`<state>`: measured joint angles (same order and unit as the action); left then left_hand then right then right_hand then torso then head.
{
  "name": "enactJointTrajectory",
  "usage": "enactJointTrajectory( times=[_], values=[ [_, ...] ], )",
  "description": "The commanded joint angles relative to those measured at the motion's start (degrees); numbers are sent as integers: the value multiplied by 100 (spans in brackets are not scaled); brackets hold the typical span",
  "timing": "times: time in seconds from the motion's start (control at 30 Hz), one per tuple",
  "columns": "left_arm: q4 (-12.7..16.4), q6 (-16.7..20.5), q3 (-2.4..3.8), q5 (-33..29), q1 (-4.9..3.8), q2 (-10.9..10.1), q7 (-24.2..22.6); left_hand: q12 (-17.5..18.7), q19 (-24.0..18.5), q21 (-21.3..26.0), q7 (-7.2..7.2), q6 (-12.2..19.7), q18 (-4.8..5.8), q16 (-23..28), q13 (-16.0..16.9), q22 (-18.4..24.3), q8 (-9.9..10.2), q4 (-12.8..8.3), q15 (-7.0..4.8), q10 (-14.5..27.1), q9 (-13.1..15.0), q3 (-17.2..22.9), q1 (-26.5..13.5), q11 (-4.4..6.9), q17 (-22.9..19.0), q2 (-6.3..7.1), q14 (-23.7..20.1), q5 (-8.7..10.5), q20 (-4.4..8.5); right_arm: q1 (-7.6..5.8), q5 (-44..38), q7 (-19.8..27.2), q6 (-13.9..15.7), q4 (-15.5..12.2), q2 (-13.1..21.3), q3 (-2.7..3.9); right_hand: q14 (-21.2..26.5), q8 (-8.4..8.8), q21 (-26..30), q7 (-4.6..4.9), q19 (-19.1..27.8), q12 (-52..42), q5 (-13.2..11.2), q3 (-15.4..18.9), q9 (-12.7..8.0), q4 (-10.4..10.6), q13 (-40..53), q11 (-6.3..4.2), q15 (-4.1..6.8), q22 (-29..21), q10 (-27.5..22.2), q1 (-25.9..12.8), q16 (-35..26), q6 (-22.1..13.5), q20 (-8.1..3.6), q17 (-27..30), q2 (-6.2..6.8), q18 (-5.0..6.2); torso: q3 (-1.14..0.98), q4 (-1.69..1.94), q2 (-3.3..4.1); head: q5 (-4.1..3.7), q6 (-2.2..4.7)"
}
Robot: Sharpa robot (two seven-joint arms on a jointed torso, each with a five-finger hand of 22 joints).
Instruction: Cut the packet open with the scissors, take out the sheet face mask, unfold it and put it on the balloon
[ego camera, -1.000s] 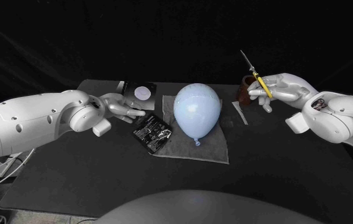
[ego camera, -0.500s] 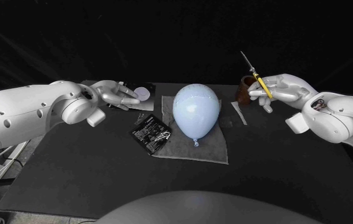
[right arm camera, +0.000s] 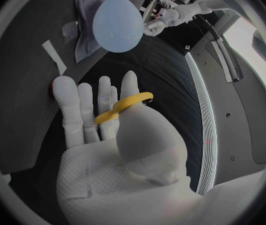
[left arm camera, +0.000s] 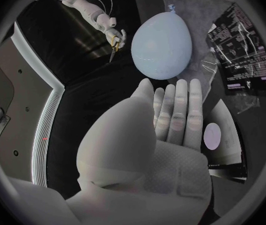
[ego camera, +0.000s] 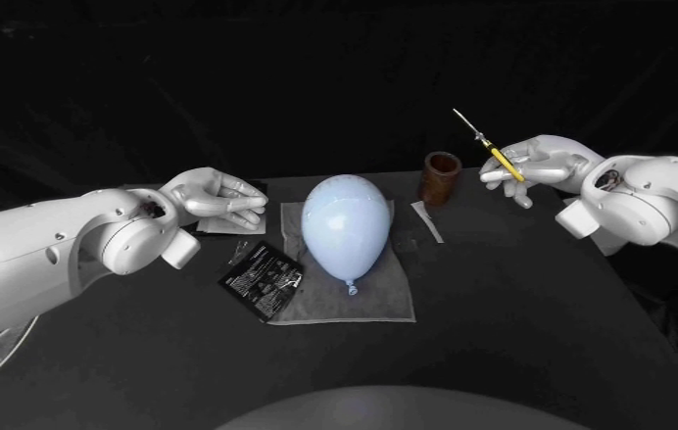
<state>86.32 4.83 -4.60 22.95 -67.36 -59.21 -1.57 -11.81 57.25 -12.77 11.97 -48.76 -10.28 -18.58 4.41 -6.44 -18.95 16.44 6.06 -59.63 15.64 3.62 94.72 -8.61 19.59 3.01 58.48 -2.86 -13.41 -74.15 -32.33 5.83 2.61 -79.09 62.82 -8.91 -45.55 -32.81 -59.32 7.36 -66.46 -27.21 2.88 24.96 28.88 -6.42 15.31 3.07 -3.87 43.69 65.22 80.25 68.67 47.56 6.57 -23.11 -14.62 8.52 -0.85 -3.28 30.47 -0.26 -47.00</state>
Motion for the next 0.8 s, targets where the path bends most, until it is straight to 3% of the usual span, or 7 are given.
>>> enactJointTrajectory(
  times=[0.03, 0.1, 0.23, 0.47, 0.53, 0.67, 0.8],
  values=[
    [31, 97, -1, -899, -3, 68, -905, 36, 47, -38, -7, -52, -35, -26, -14, -6, 1, -2, 3, -49, -11, 51, 69, -10, 18, 0, 39, 4, 2, -99, -1191, -904, -804, 212, 76, 3, -360, 22, -101, -8, -130, -25, -8, 181, 14, -56, 11, 20, 345, 132, 160, 110, -43, 103, -15, -17, -67, 62, 13, -28, -11, -272, 77],
    [30, 130, -4, -1029, -1, 103, -1077, 49, 52, -41, -4, -53, -33, -33, -22, -6, 8, -3, 1, -51, -16, 62, 82, -10, 26, 3, 39, 4, 8, -150, -1559, -1100, -932, 347, 99, 3, -405, 32, -136, -23, -186, -8, -8, 182, 18, -68, 11, 7, 360, 178, 198, 94, -61, 140, -29, -24, -51, 51, 16, -41, -15, -369, 118],
    [17, 198, -6, -1198, 2, 185, -1379, 77, 49, -40, 22, -45, -27, -37, -36, -2, 29, 1, 9, -48, -30, 71, 86, -25, 38, 21, 21, 4, 13, -217, -2198, -1387, -1045, 505, 132, 2, -494, 57, -171, -59, -274, 39, 9, 174, 26, -112, 8, -28, 393, 228, 271, 115, -112, 216, -61, -38, -71, 38, 4, -39, -1, -431, 167],
    [-245, 63, 25, -1308, -24, 444, -1381, 121, 50, -31, 63, -45, -25, -74, -47, 16, 80, 28, 35, -104, -65, -1, -143, -52, 89, 79, 11, 6, 4, -246, -2605, -1329, -687, 76, 132, 1, -566, 121, -143, -83, -318, 133, 84, 170, 19, -229, -10, -53, 418, 201, 318, 226, -203, 279, -89, -55, -159, 36, -5, -33, -21, -505, 262],
    [-420, -20, 51, -1318, -95, 588, -1325, 117, 75, -34, 60, -39, -29, -105, -39, 24, 103, 25, 26, -168, -80, -77, -332, -45, 119, 92, 43, 6, 3, -249, -2722, -1271, -491, -60, 105, 1, -580, 131, -147, -88, -332, 147, 99, 169, 19, -244, -12, -57, 422, 209, 333, 237, -216, 295, -94, -60, -176, 34, -1, -28, -24, -546, 326],
    [-839, -233, 76, -1281, -341, 918, -1175, 115, 105, 0, 3, 34, -28, -77, -21, 70, 178, 25, -15, -372, -115, -238, -693, 13, 167, 61, 94, 6, 5, -251, -2815, -1190, -21, -160, 45, 2, -634, 149, -192, -98, -397, 169, 105, 176, 19, -244, -11, -66, 434, 275, 388, 200, -236, 338, -105, -74, -176, 19, 17, -16, -17, -660, 462],
    [-1294, -442, 89, -1149, -590, 1295, -1065, 159, 35, 87, -35, 30, -21, -81, -23, 133, 188, 16, -62, -476, -118, -306, -793, 47, 201, 37, 238, 6, -29, -252, -2689, -1156, 384, -87, -32, 3, -715, 176, -235, -130, -477, 207, 147, 168, 19, -277, -14, -96, 461, 333, 458, 209, -270, 399, -130, -92, -194, 7, 6, -24, -13, -725, 562]
  ],
)
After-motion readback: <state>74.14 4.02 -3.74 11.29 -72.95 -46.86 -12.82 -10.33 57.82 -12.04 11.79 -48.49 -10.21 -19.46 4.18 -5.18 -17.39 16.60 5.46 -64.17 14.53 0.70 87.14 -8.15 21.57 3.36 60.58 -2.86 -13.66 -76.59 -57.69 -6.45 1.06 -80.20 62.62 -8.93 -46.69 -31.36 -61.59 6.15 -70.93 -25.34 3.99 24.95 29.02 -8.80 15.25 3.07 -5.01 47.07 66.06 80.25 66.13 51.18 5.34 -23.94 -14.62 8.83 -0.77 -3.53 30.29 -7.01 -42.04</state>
